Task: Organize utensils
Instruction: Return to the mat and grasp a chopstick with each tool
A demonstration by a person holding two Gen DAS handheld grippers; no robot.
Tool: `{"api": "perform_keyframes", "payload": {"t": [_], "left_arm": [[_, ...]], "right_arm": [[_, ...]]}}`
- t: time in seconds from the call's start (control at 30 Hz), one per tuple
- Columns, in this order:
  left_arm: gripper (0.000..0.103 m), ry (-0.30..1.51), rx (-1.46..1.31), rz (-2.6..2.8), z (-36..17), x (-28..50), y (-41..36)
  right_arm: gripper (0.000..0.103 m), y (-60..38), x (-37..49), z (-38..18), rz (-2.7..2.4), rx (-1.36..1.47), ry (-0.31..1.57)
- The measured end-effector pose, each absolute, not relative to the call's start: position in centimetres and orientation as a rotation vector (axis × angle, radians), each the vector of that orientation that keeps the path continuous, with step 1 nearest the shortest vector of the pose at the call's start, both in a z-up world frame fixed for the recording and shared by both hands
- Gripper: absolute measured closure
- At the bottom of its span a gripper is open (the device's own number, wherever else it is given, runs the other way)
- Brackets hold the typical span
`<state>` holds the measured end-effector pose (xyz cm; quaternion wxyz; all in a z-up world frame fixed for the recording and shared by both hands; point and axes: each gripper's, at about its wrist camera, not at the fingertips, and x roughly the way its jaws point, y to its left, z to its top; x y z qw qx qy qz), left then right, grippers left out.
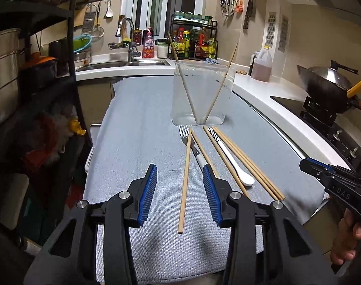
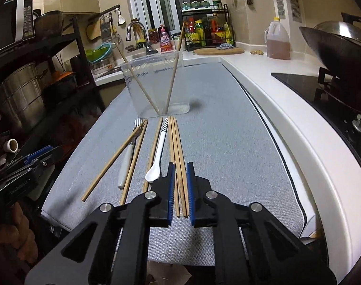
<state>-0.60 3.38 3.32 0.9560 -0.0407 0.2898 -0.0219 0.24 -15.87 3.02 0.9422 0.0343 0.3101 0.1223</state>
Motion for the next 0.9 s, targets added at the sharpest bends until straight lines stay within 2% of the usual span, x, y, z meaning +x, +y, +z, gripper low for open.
{"api": "perform_keyframes", "payload": {"t": [0.3, 0.9], "left_arm": [[0.063, 0.607, -0.091, -0.045, 2.3, -0.1, 3.3], [0.063, 0.778, -0.172, -0.071, -2.9, 0.9, 4.1]], "right_arm": [[0.091, -15.8, 0.8, 1.9, 0.236, 0.06, 0.661], [0.09, -15.5, 3.1, -2.4, 0.275, 0.057, 0.788]]}}
